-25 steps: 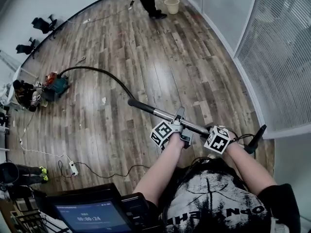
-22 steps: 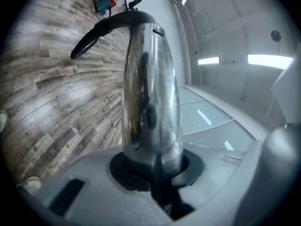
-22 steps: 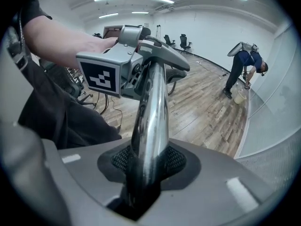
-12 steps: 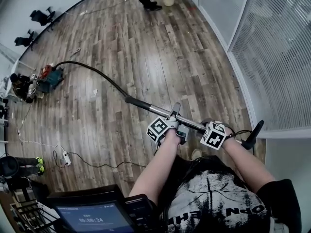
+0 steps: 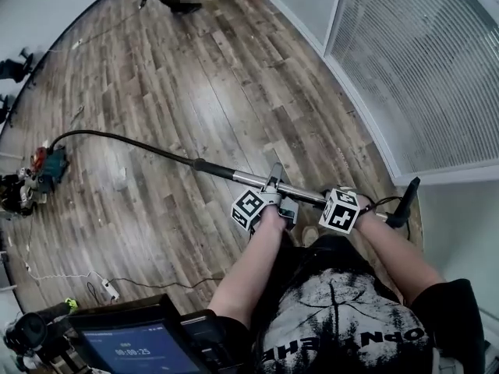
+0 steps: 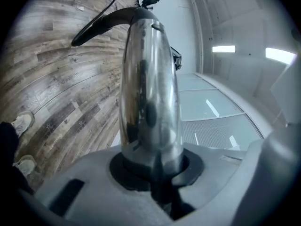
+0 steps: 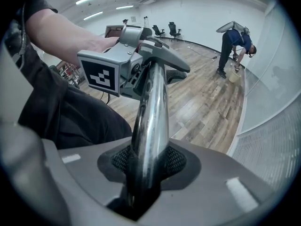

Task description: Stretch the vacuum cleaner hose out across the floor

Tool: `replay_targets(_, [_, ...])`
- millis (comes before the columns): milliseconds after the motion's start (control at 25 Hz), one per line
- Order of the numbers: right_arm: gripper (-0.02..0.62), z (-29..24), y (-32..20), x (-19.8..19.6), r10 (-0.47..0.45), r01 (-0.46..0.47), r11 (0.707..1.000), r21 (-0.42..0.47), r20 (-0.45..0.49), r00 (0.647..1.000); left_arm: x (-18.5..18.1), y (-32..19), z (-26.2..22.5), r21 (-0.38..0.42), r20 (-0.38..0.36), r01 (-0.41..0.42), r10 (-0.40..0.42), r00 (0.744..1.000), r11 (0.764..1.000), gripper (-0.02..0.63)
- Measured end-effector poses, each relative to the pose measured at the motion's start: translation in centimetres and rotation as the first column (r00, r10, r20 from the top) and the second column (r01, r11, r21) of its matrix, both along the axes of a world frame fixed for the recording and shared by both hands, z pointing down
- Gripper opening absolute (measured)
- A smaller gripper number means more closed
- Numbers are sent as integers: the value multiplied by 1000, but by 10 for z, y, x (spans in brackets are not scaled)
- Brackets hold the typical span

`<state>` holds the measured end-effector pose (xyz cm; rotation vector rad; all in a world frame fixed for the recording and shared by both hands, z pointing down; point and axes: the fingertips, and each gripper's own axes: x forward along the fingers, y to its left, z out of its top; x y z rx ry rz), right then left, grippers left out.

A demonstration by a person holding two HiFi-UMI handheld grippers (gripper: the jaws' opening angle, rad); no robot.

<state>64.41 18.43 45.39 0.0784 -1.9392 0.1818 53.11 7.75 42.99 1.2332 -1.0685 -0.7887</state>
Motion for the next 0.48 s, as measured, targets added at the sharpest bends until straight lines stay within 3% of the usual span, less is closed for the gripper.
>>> replay_targets(200, [140, 16, -7, 10, 90, -90, 996, -27, -10, 996, 20, -18, 20, -29, -6, -91, 91, 996, 995, 55])
replay_targets(480, [141, 42, -13, 57, 108, -104, 992, -75, 41, 993, 70, -26, 46, -63, 35, -95, 97, 995, 993, 52])
